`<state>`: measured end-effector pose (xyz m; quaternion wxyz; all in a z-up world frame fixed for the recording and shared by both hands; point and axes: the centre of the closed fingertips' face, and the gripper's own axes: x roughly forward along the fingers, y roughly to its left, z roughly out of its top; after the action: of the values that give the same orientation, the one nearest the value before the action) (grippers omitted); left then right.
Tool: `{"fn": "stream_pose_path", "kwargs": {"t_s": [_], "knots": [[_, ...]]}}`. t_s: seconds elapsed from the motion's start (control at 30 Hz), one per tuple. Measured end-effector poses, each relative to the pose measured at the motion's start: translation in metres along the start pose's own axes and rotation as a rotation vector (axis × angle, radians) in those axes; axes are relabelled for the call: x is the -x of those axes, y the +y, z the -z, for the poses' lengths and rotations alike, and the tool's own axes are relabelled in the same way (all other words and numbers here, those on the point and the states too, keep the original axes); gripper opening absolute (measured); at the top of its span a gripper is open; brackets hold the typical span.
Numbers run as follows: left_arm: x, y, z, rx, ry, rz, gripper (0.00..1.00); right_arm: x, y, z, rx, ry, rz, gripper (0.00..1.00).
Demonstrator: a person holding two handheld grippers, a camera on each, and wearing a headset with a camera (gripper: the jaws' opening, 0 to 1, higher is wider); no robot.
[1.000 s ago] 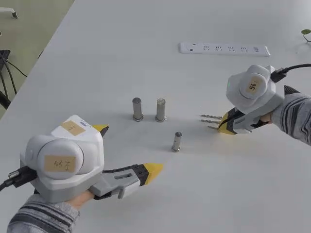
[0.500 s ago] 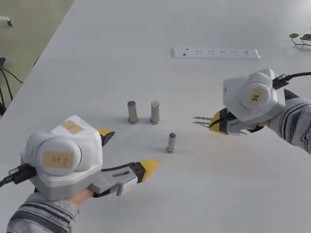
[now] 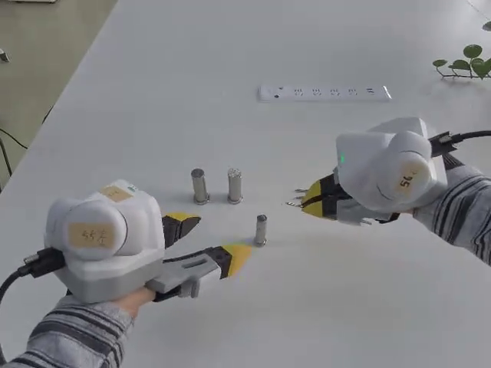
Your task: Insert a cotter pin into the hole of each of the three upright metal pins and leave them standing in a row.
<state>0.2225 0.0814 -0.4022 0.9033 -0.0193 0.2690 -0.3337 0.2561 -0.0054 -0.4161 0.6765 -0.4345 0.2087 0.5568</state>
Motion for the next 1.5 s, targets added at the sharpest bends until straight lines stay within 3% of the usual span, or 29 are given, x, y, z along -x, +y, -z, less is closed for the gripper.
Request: {"fn": "stream_pose_path", "kwargs": {"t_s": [0.3,0.7,1.13,1.5], "knots": [[-0.005,-0.015,-0.013,0.108,-0.046,0.069,0.30,0.005,0.008,-0.028,0.068,-0.063,0.024,0.00],[-0.004,-0.034,-0.025,0.229,-0.104,0.159,0.13,0.007,0.025,-0.058,0.130,-0.123,0.013,0.00],[-0.003,-0.038,-0.031,0.250,-0.134,0.164,0.00,0.010,0.027,-0.071,0.155,-0.148,0.017,0.00],[-0.003,-0.038,-0.029,0.229,-0.124,0.176,0.00,0.011,0.029,-0.072,0.154,-0.150,0.022,0.00]]}}
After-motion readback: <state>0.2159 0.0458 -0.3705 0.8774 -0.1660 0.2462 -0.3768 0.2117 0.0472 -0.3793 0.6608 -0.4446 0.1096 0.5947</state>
